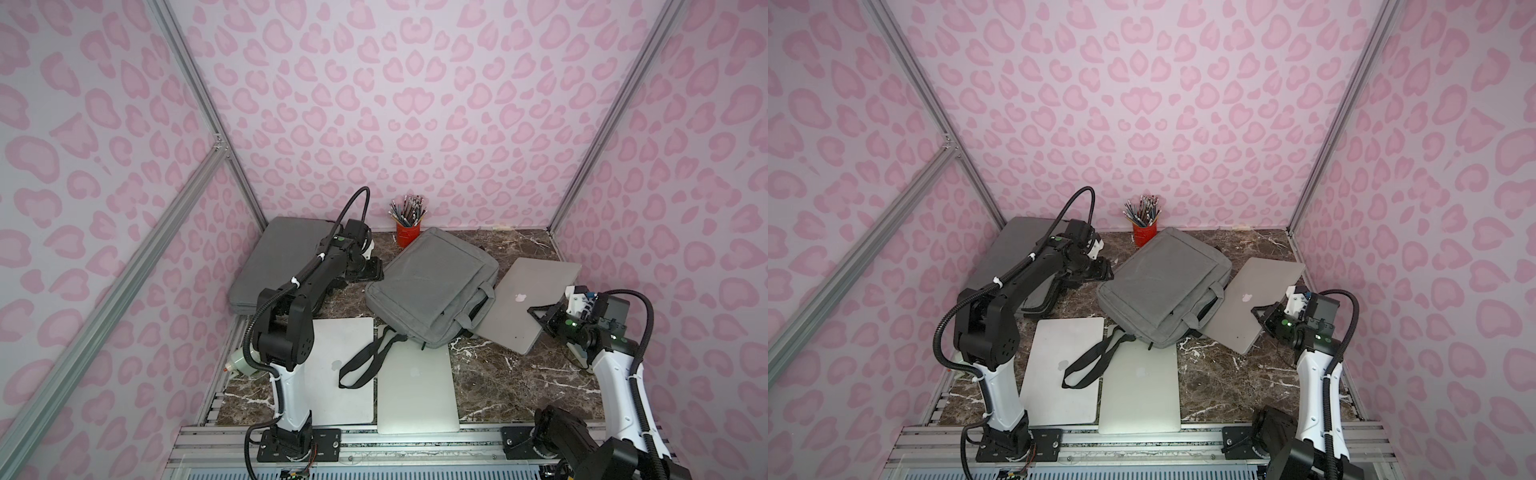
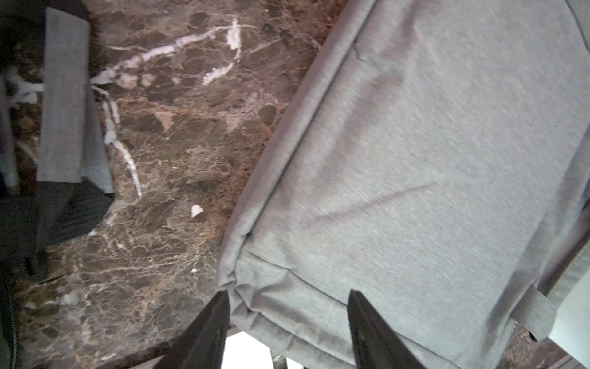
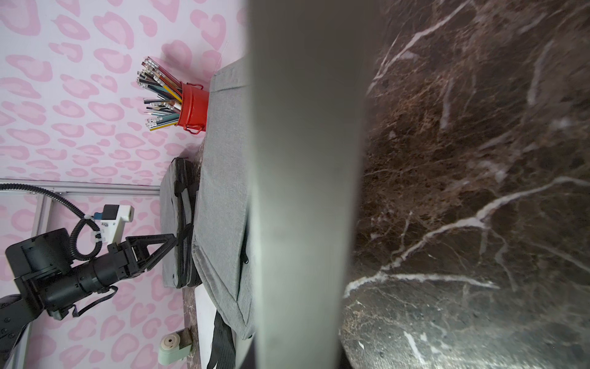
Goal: Open the zippered laptop bag and take out the laptop
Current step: Pick up the zippered laptop bag from the center of the board.
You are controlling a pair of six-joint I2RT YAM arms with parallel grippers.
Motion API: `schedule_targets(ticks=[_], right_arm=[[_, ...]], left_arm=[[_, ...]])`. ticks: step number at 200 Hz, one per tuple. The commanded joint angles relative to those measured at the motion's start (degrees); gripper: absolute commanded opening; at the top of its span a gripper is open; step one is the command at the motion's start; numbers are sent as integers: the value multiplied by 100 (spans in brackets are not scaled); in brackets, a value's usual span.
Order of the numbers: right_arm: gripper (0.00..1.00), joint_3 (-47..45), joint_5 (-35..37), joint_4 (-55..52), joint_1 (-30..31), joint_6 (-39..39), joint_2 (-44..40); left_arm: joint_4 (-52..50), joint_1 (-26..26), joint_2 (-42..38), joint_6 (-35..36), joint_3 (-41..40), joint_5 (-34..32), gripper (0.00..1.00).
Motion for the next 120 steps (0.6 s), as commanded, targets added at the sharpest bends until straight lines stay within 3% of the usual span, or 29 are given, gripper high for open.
schedule_targets(ticks=[1,25,79,120], right_arm=[[0,-90,-528,750,6,-4,-25],[0,-158,-552,790,15,15,-25],[0,-204,-590,905,40,67,63],[0,-227,-589,905,48,58,89]], left_arm=[[517,108,120,-190,-168,398,63],[473,176,243,-117,-300,97,63],[937,274,355,-404,-799,624,63],[1049,264,489,-468,-1044,743,57]])
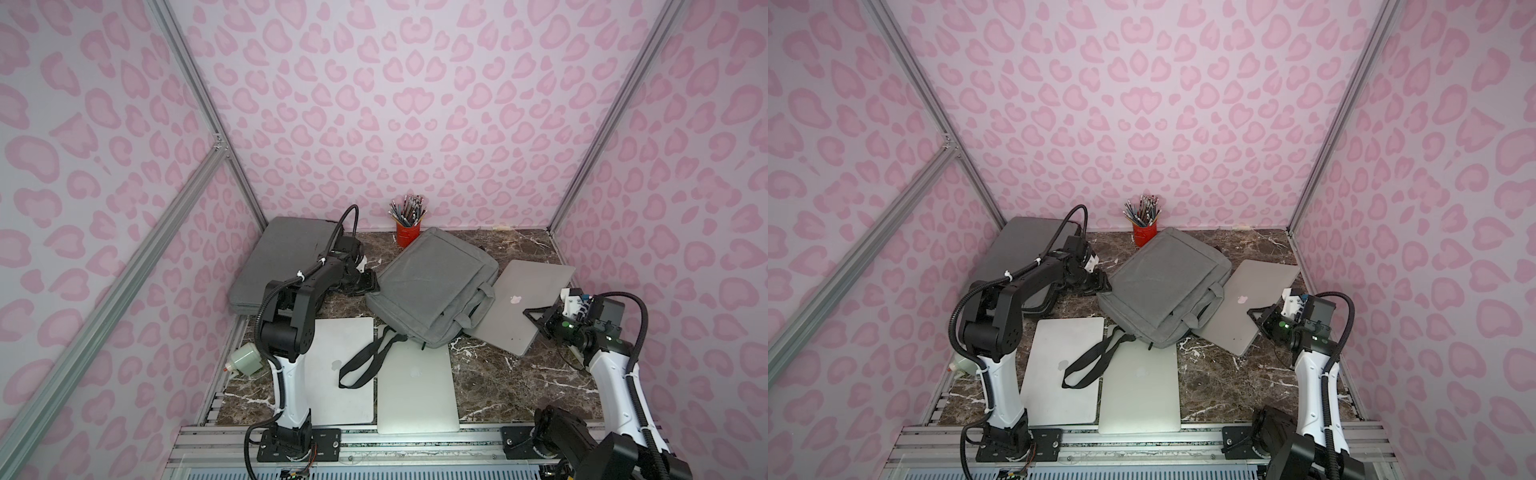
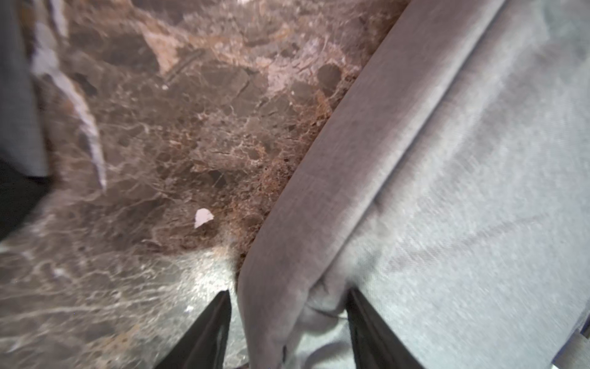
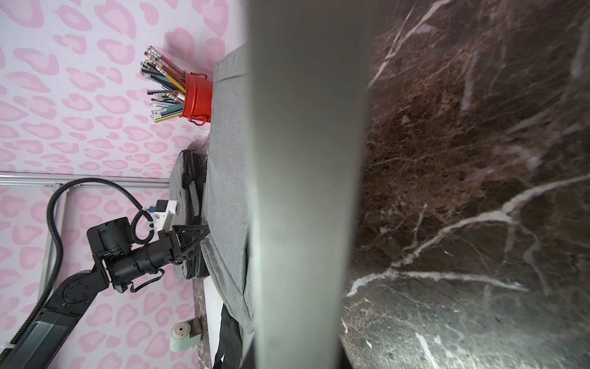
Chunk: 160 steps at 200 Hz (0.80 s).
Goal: Open the zippered laptop bag and take out the laptop
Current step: Pick up the zippered laptop bag from the center of the board.
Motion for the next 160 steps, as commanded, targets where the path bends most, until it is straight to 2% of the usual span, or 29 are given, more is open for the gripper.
schedule_targets(ticks=[1,32,44,47,54,69,108,160], right_arm=[[0,-27,-393,675,5,-62,11],[0,-65,-378,701,8,-43,20],[0,-62,-361,695,9,-36,3],[0,-56,-359,693,6,-36,2],[0,-48,-329,686,6,-44,2],[0,-21,-274,649,2,-71,11],[0,150,-131,578,-29,-130,50],[0,493,-44,450,-67,-211,105]], left_arm=[[118,-14,65,-67,-111,191,56],[90,-110,61,-43,-134,265,45],[33,-130,7,-33,-134,299,36],[20,-134,-12,-33,-134,307,30],[1,-139,-79,-39,-149,342,23],[-81,-166,-265,-33,-181,373,14],[-554,-409,-876,138,-213,433,6],[-984,-526,-1981,89,-1116,504,3]])
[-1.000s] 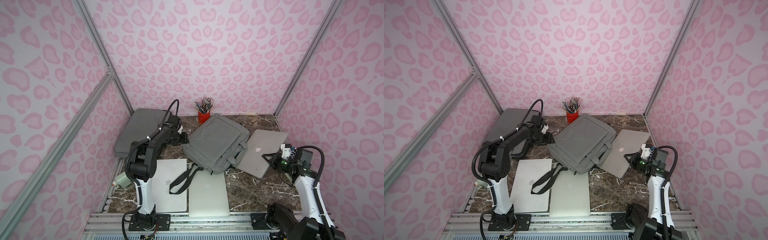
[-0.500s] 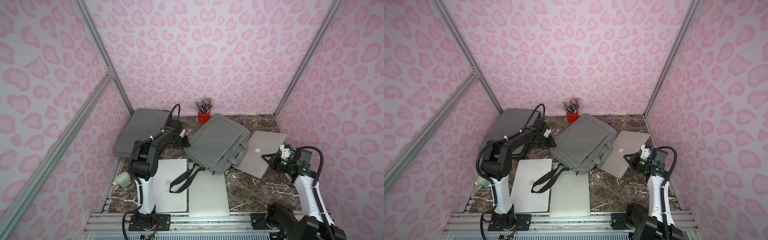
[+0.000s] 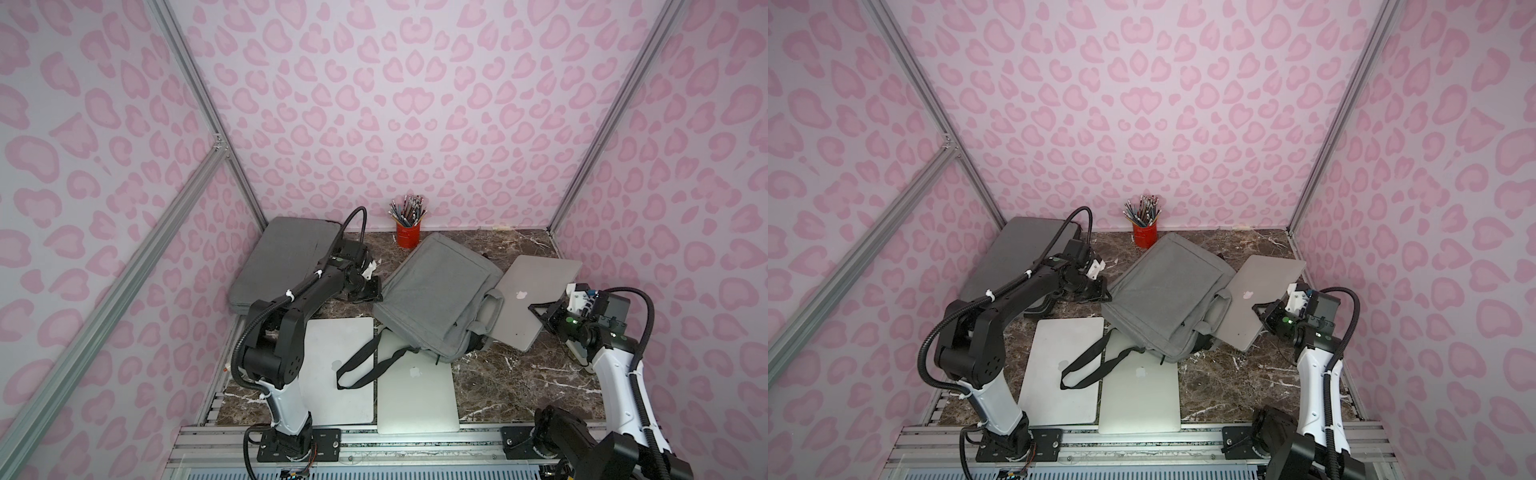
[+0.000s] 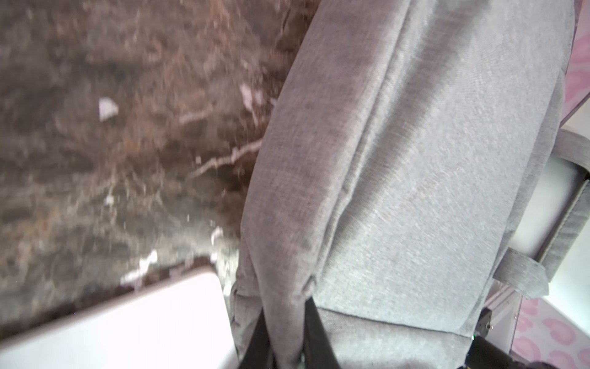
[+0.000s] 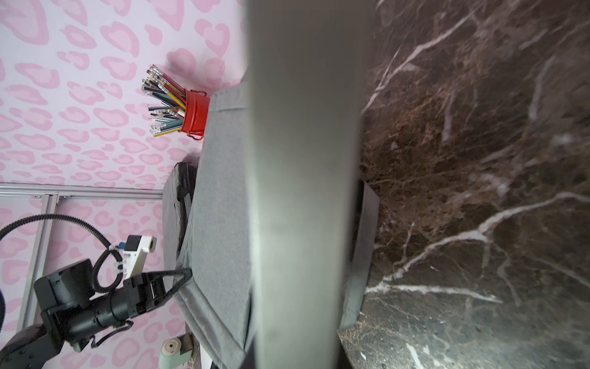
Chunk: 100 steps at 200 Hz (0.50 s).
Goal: Open the zippered laptop bag and take out the laptop
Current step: Pick up the zippered laptop bag from the center of the board.
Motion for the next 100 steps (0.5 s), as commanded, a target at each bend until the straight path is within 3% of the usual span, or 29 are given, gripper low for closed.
schedule_targets(ticks=[1,62,100], right_arm=[[0,119,-308,514,9,-91,37],[0,180,-518,665,72,-29,134],[0,87,-726,868,119,42,232]], left_arm=[[-427,-10,-423,170,-239,245,3],[-684,460,-1685,-113,-992,-170,2],[-713,996,-2232,-338,-1333,204,2]])
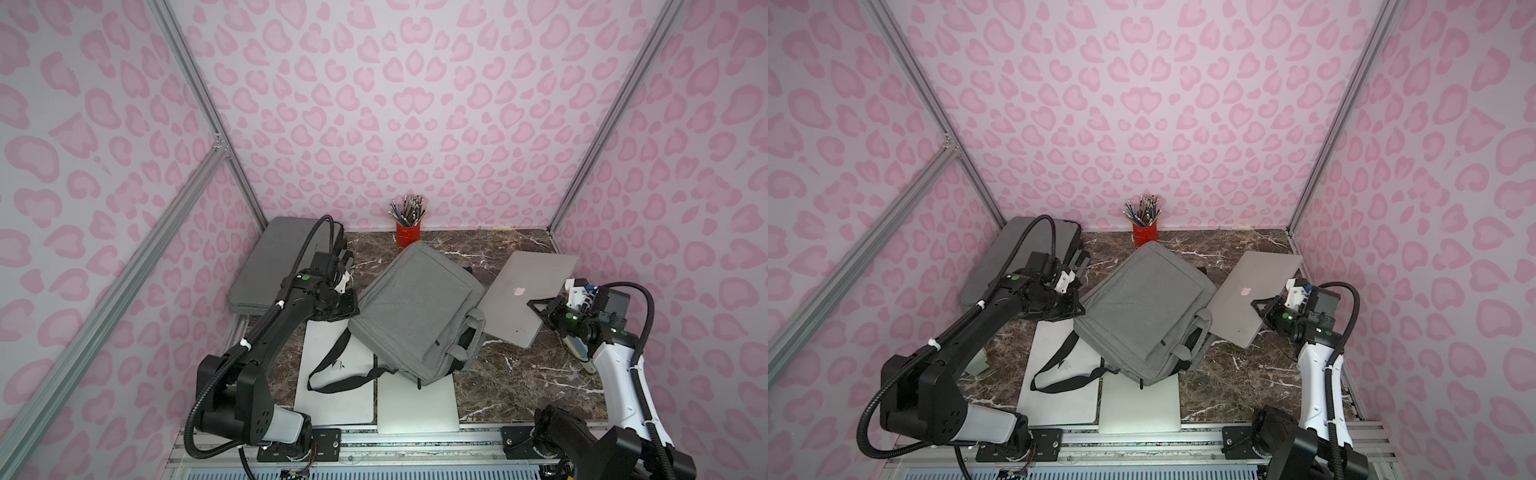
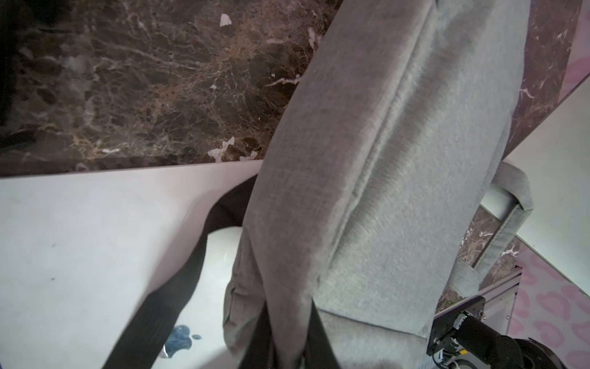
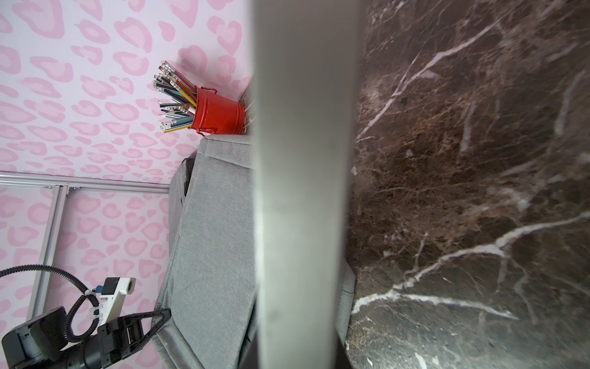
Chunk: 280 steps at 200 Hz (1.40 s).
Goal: Open the zippered laptop bag and take out the laptop
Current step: Pick up the zippered laptop bag from the center of the board, then place the zippered laptop bag in the zippered laptop bag.
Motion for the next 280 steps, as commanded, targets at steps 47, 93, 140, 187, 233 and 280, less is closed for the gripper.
schedule_targets(ticks=[47,93,140,187,233,280], right_arm=[[0,-21,-531,983,178,134,115],[0,-92,-525,1201,395,255,212],[0,-300,-507,1424,593,391,204],[0,-278,-517,1424,596,359,249],[0,-319,-500,1508,628,408,290],[0,-307,-487,1563,645,440,335]], left_arm=[[-338,953,-861,-161,-73,-127,2],[68,1828,-1022,-261,43,-35,2],[366,2138,-664,-249,520,-205,2],[353,2593,-132,57,1288,120,2],[206,2854,246,283,2084,125,2],[130,3808,372,352,2541,377,2]])
